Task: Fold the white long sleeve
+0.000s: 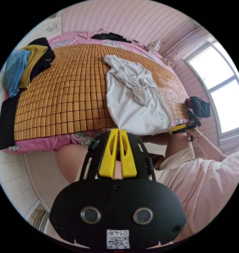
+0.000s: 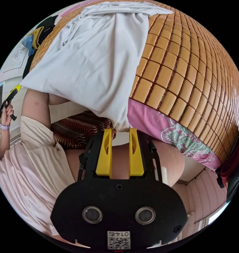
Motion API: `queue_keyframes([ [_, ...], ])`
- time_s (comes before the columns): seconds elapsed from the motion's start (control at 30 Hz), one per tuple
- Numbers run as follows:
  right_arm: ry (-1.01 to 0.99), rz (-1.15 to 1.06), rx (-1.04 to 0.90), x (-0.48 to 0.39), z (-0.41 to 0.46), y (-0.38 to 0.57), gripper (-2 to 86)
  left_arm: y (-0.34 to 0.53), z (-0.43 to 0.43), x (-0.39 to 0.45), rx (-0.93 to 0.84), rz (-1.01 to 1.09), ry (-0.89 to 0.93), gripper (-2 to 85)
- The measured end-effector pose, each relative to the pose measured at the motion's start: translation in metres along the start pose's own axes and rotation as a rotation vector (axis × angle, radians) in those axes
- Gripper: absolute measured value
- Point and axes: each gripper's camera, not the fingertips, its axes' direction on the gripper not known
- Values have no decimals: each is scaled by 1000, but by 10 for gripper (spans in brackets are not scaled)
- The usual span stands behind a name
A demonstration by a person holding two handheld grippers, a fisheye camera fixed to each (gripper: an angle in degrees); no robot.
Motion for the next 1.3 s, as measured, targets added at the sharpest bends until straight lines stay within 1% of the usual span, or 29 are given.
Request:
queue_keyframes([
  [0.07, -27, -4, 51, 10, -5, 11, 44, 4, -10, -5, 15, -18, 11, -10],
  [0.13, -70, -5, 157, 25, -18, 35, 18, 7, -19, -7, 35, -30, 39, -10],
  [0.23, -167, 16, 299, 51, -33, 71, 8, 13, -37, -9, 78, -31, 69, -10],
  [0.37, -281, 51, 432, 82, -48, 118, 3, 19, -63, -7, 112, -26, 71, -10],
  [0.43, -456, 77, 592, 108, -64, 158, 2, 20, -81, -4, 152, -21, 90, -10],
  [0.47, -504, 83, 644, 115, -68, 169, 1, 20, -97, 0, 197, -6, 107, -10],
  [0.53, -666, 73, 874, 136, -93, 213, 1, 16, -127, 8, 280, 34, 134, -10],
  [0.6, -725, 30, 1015, 145, -120, 240, 1, 6, -165, 18, 375, 92, 160, -10],
  [0.67, -717, -33, 1125, 145, -155, 262, 1, -14, -226, 37, 510, 192, 168, -10],
  [0.73, -676, -127, 1267, 136, -209, 293, 0, -27, -276, 54, 609, 270, 161, -10],
  [0.77, -669, -151, 1300, 133, -222, 301, 0, -32, -308, 65, 671, 317, 151, -10],
  [0.83, -627, -247, 1423, 118, -274, 339, 1, -34, -357, 78, 767, 367, 155, -10],
  [0.93, -560, -390, 1556, 93, -334, 393, 1, -28, -432, 90, 921, 418, 205, -10],
  [1.07, -404, -531, 1668, 55, -397, 462, 1, 3, -523, 111, 1113, 514, 237, -10],
  [1.1, -363, -569, 1696, 43, -414, 483, 0, 7, -535, 114, 1131, 528, 236, -10],
  [1.23, -290, -717, 1811, 12, -468, 545, 0, 36, -606, 129, 1298, 590, 235, -10],
  [1.3, -222, -714, 1811, 0, -490, 551, 0, 38, -629, 134, 1351, 597, 214, -10],
])
